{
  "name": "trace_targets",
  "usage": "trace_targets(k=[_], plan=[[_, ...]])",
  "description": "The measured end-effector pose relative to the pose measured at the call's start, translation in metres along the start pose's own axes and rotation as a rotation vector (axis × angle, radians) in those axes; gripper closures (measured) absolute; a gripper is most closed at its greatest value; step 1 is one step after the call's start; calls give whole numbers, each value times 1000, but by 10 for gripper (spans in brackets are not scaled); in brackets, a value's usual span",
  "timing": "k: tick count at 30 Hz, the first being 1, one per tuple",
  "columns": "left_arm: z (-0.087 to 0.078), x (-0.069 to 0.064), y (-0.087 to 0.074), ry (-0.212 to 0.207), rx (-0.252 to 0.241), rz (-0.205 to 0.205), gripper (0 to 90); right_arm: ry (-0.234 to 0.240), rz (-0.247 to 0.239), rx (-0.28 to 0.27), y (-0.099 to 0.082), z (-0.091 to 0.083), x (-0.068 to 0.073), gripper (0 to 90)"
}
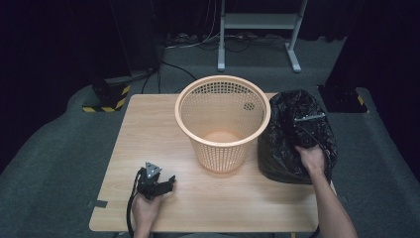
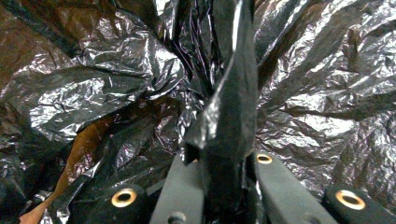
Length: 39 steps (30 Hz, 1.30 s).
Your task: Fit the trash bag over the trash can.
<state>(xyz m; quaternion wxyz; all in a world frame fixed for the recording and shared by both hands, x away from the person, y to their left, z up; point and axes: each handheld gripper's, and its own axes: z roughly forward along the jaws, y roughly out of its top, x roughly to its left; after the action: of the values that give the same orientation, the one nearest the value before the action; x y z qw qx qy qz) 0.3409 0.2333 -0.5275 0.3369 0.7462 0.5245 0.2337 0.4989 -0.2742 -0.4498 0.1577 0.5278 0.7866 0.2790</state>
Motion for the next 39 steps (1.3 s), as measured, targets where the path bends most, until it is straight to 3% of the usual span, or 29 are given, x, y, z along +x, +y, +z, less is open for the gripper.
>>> trace_targets(k=[9,39], plan=[[0,0,0,0,-1,1,270,-10,-35,-18,-1,-15,3,887],[0,0,0,0,-1,2,270,14,-60,-38,-2,-55,2,887]])
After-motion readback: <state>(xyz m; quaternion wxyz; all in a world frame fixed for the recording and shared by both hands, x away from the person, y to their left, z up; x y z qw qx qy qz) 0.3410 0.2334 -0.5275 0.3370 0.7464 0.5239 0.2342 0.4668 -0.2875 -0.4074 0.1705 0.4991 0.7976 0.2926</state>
